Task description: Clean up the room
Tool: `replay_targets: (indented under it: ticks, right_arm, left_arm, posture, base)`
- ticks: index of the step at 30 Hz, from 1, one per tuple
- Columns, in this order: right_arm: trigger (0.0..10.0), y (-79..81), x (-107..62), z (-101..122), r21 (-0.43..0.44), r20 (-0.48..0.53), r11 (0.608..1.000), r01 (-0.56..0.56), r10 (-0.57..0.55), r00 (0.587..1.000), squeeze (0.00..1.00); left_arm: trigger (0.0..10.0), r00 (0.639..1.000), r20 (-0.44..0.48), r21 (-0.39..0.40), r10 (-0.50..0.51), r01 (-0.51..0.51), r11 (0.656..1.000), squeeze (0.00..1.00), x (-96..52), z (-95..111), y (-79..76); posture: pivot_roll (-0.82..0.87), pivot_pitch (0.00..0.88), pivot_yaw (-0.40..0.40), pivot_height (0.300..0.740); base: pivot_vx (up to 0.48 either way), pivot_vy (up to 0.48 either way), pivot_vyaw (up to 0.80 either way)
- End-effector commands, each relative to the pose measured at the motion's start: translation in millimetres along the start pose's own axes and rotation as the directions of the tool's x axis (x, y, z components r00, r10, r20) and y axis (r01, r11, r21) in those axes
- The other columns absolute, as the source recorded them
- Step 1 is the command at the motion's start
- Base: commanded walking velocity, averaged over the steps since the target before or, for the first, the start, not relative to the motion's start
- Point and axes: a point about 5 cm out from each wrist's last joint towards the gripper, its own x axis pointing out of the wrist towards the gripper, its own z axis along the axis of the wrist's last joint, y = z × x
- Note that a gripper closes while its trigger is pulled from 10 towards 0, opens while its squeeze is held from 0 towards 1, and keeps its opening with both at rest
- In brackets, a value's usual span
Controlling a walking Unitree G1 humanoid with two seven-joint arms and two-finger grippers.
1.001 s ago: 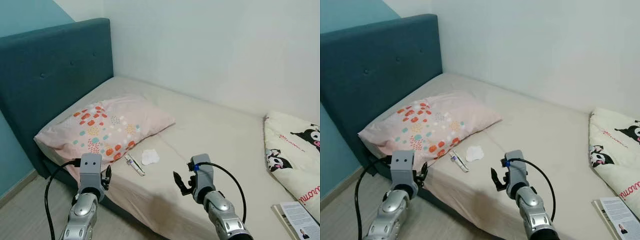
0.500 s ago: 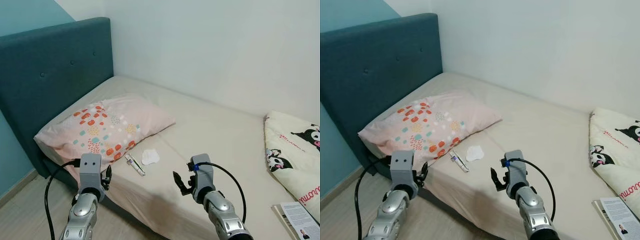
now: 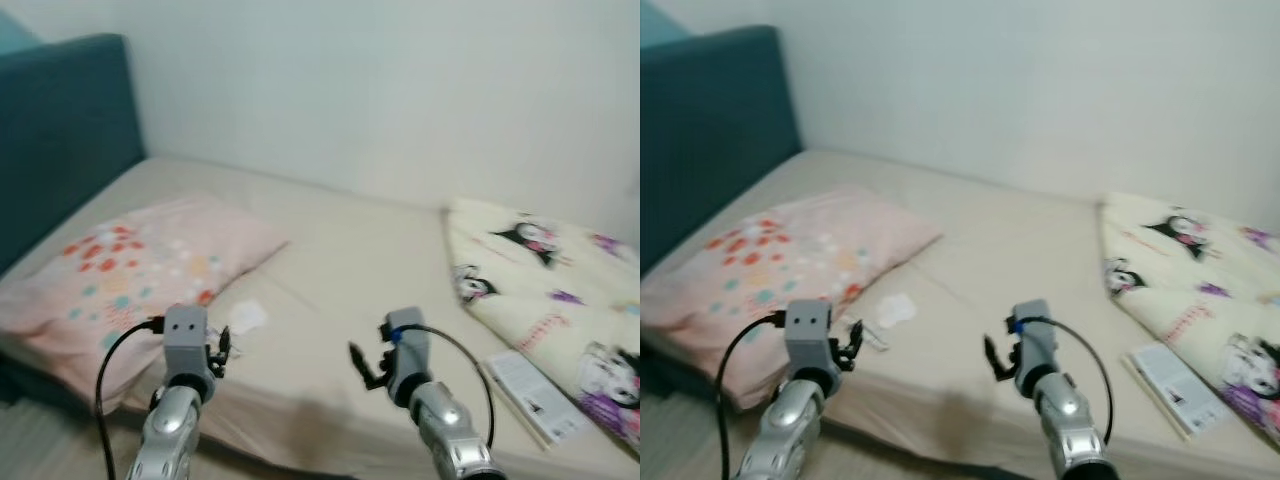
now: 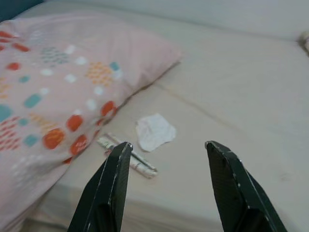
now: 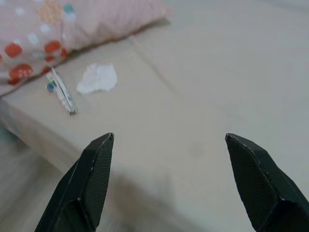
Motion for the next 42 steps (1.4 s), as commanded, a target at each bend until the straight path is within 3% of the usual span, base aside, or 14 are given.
replay_targets:
  ticks: [1,9,26,32,42]
  right_arm:
    - [10.0,-4.2,-1.1,1.3,-0.006,0.006,1.0,0.012,-0.012,1.0,0.0]
    - [10.0,-5.2,-1.9,1.8,0.007,0.017,1.0,0.013,-0.013,1.0,0.0]
    - [10.0,-3.9,-0.9,4.8,-0.003,0.038,1.0,0.009,-0.008,0.999,0.0]
    - [10.0,-4.6,-0.7,5.2,-0.011,0.038,1.0,0.013,-0.012,0.999,0.0]
    - [10.0,-6.6,-1.7,4.2,-0.01,0.033,1.0,0.028,-0.027,0.999,0.0]
  left_arm:
    - [10.0,1.0,0.01,-0.001,0.005,-0.005,1.0,0.0,-0.2,1.1,0.1]
    - [10.0,1.0,0.026,-0.01,0.004,-0.004,1.0,0.0,-0.1,3.7,-0.1]
    - [10.0,0.999,0.043,-0.018,-0.011,0.012,1.0,0.0,1.5,5.8,-4.0]
    - [10.0,0.996,0.067,-0.046,-0.061,0.065,0.997,0.0,1.4,8.9,-9.3]
    - [10.0,0.994,0.08,-0.048,-0.075,0.079,0.996,0.0,1.8,11.1,-10.5]
  posture:
    - [-0.01,0.0,-0.094,0.74]
    - [-0.01,0.0,-0.09,0.74]
    - [-0.01,0.0,-0.096,0.74]
    - [-0.01,0.0,-0.095,0.74]
    - [-0.01,0.0,-0.098,0.74]
  base:
    - [0.0,0.0,-0.8]
    - [0.0,0.0,-0.8]
    - [0.0,0.0,0.0]
    - [0.0,0.0,0.0]
    - [0.323,0.0,0.0]
